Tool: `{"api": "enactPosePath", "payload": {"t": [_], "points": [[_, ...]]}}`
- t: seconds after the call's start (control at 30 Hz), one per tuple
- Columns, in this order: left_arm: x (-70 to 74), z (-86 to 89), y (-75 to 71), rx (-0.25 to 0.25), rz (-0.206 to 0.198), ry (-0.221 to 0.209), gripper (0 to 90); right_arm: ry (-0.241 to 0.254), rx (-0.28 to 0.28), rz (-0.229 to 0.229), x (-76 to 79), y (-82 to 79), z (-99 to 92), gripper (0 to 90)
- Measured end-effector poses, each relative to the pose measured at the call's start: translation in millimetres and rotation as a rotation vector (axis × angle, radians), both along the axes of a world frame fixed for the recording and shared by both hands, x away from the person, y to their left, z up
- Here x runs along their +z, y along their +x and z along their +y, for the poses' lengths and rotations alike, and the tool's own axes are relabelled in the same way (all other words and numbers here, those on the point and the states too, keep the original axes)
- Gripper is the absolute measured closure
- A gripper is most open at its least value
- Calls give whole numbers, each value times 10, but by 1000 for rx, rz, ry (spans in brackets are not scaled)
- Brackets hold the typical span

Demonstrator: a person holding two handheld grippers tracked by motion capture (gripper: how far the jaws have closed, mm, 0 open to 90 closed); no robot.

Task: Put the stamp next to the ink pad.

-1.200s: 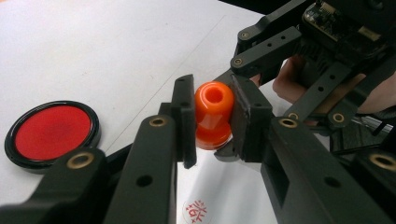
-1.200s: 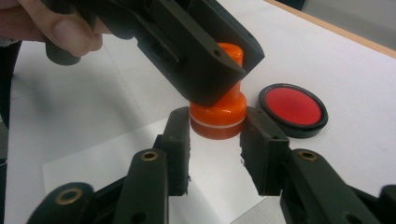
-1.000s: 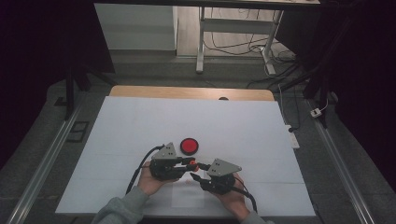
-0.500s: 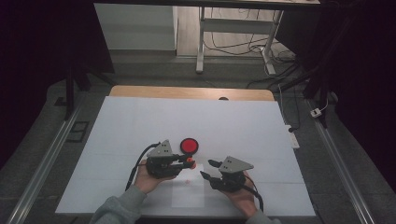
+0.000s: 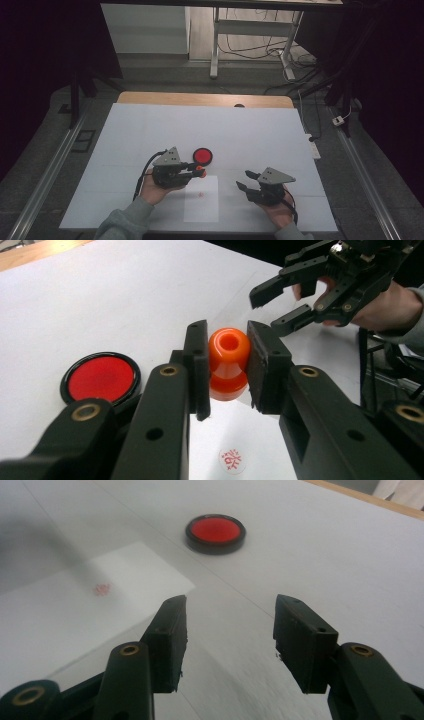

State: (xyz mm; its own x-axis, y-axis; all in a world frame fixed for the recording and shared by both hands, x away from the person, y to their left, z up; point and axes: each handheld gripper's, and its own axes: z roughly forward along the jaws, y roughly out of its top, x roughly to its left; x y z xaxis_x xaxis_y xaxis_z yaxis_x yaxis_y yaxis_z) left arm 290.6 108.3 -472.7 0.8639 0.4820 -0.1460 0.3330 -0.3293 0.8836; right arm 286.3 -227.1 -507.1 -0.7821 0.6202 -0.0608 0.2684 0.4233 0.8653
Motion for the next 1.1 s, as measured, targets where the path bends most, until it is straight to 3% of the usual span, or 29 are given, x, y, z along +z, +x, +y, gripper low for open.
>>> {"api": "enactPosePath", "payload": {"t": [0.23, 0.57, 0.7, 1.1], "points": [[18, 46, 7, 21, -6, 15, 724, -37, -45, -5, 11, -17, -273, 466], [54, 160, 43, 71, -22, 36, 724, -5, -120, 2, -14, -68, -712, 474], [44, 233, 80, 108, -22, 50, 724, 10, -135, 12, -30, -43, -759, 476], [-35, 391, 229, 199, -11, 86, 723, -7, -134, 13, -55, -15, -740, 475]]}}
